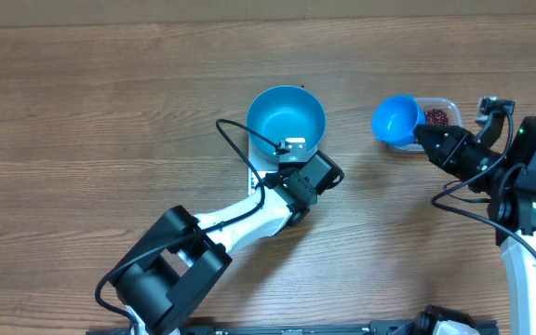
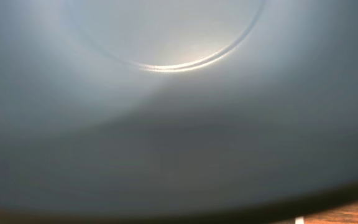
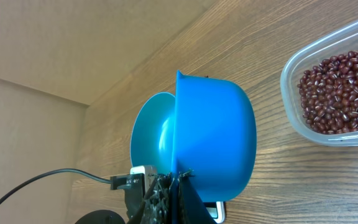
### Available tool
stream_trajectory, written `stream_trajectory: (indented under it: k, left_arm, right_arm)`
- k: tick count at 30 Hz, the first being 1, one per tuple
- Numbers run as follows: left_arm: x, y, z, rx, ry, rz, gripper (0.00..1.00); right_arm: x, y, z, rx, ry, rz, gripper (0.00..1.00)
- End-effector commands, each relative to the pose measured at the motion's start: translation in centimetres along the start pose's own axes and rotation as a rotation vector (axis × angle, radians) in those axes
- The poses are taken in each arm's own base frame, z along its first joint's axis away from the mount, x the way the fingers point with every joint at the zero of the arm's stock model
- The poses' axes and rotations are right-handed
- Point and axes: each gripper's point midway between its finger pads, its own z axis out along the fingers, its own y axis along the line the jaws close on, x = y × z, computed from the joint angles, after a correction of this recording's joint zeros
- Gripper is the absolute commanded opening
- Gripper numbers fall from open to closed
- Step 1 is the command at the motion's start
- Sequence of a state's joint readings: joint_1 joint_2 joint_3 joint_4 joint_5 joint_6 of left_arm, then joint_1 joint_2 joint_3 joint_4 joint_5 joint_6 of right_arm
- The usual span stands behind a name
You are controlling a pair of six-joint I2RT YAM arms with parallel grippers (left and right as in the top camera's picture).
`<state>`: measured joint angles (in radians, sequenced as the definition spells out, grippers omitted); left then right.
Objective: Scoop item into bowl and weigh 150g on scale
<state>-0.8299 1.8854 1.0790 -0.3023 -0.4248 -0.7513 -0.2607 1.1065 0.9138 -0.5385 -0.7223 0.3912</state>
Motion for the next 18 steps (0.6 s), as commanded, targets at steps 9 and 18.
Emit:
stream_trajectory:
  k: [9, 18]
  left_arm:
    - [1.41, 0.43, 0.78, -0.016, 0.038, 0.030, 0.04]
    - [1.69, 0.18, 0.77, -0.001, 0.053, 0.030, 0.04]
  right_arm:
    - [-0.79, 0.63, -0.21, -0.007, -0.022, -0.031, 0.04]
    - [-0.79, 0.63, -0.21, -0.007, -0.023, -0.031, 0.04]
